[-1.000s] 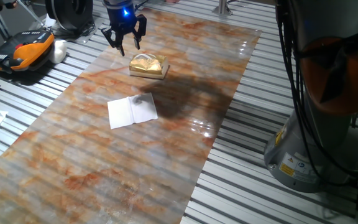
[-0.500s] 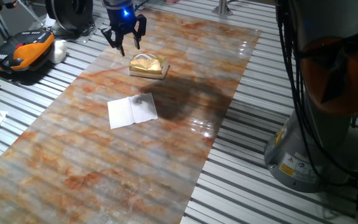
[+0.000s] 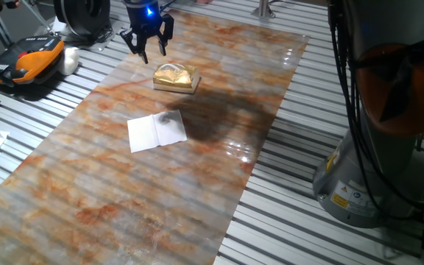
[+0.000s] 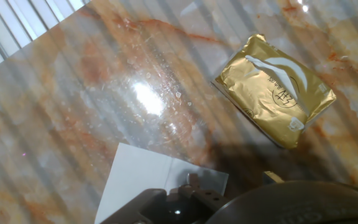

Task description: Pull out a napkin

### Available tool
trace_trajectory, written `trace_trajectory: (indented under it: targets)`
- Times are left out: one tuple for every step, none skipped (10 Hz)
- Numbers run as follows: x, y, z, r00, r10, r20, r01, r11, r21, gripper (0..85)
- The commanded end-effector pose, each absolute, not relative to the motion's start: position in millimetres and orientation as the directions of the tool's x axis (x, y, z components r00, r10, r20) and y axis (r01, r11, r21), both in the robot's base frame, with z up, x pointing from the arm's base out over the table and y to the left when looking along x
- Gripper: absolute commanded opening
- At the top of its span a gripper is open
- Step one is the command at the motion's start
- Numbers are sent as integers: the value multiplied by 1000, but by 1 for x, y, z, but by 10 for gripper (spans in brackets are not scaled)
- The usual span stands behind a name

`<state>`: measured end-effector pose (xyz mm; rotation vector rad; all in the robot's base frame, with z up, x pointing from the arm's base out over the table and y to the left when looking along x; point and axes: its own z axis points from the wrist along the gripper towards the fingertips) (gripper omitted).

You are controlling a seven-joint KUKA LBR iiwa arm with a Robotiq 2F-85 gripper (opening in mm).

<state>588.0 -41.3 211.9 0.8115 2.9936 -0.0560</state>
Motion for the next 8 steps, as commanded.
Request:
trace_trajectory:
  targets:
    - [588,-42,213,-862,504,-50,505,862,-27,510]
    - [588,-44,214,-862,504,-51,505,862,-27,510]
    - [588,-43,214,-862,505,-49,507,862,-22,510]
    - [588,-43,214,-862,505,-48,506,862,-20,510]
    - [588,-43,214,-862,505,-49,507,862,-25,510]
    - [588,-44,214,-862,505,-49,507,862,-25,510]
    - [588,-44,214,-863,502,-49,504,863,-25,510]
    - [588,-44,214,-864,501,-48,503,864,-24,510]
